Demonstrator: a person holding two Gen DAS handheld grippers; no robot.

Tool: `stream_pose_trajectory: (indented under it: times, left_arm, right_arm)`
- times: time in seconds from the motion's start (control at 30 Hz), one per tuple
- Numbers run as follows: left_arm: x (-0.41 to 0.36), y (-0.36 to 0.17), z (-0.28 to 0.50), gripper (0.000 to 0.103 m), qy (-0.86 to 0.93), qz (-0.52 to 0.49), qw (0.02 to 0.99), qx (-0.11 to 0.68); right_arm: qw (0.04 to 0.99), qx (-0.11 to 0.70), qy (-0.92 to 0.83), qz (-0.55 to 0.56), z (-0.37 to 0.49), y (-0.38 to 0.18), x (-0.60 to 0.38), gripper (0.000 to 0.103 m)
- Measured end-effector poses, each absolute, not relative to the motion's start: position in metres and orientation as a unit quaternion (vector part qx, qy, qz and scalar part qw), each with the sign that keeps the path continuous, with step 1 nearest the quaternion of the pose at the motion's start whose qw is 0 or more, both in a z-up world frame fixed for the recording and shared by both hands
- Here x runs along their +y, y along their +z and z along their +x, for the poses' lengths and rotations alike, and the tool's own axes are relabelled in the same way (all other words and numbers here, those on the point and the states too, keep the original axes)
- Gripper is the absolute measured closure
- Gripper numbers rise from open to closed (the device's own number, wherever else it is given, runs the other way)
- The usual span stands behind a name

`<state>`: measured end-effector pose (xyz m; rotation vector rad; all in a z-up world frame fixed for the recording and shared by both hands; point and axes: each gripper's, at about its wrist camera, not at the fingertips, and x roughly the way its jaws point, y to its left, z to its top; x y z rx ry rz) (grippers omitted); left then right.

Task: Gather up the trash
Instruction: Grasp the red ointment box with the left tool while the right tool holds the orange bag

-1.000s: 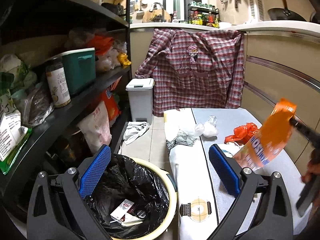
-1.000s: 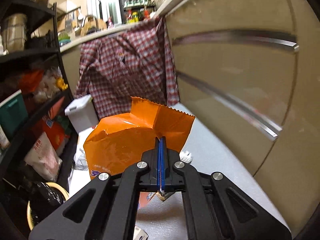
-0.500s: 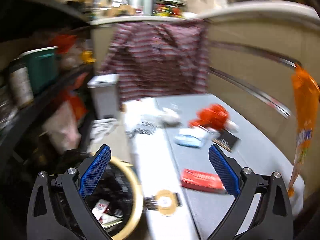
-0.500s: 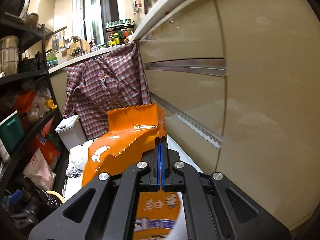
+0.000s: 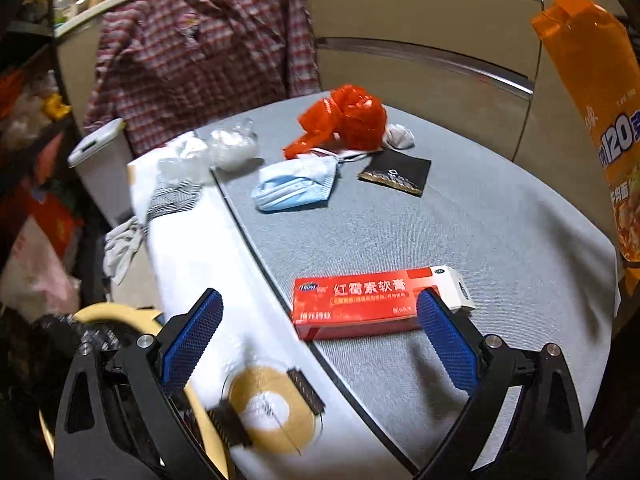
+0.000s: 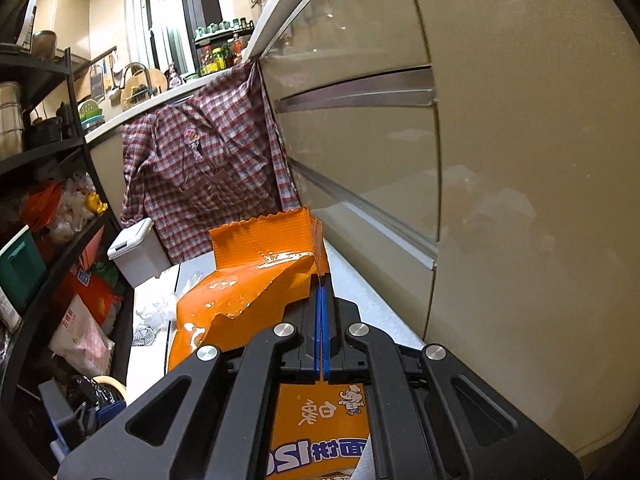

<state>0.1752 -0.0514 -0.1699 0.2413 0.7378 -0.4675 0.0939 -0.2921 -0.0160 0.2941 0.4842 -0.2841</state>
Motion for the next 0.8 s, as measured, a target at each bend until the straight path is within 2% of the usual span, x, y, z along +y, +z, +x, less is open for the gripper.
stream_pose_trajectory:
  times: [0.2,0.33,0.4,0.47,0.53,0.57,0.8]
  left_arm:
    - [-0.059,-0.181,0.196,0.009,-0.268,0.113,0.883,0.367]
    - [-0.066,-0.187,0.201,0.017,-0.297,0.119,0.872,0.371]
    - [-0.068,-0.186,0.201,0.034,-0.309,0.11,0.87,0.369]
    - [-0.067,-0.183,0.201,0.057,-0.306,0.106,0.87,0.372]
    - [-0.063,-0.181,0.202,0.074,-0.317,0.097,0.863,0.382]
    - [-0.062,-0.18,0.201,0.079,-0.319,0.097,0.861,0.384]
    - [-0.062,-0.177,0.177,0.08,-0.337,0.117,0.845,0.398]
  right_arm:
    - [0.951,0.251,-0.126,0.128,0.104,-0.022,-0.276,0.103]
    - [0.949,0.266,-0.119,0.122,0.112,-0.028,-0.27,0.103]
    - [0.947,0.274,-0.118,0.123,0.116,-0.03,-0.269,0.103]
    - [0.946,0.277,-0.117,0.121,0.118,-0.031,-0.269,0.103]
    - [0.946,0.278,-0.115,0.119,0.119,-0.031,-0.268,0.103]
    - [0.947,0.277,-0.114,0.119,0.119,-0.031,-0.268,0.103]
    - [0.948,0.272,-0.11,0.125,0.114,-0.027,-0.272,0.103]
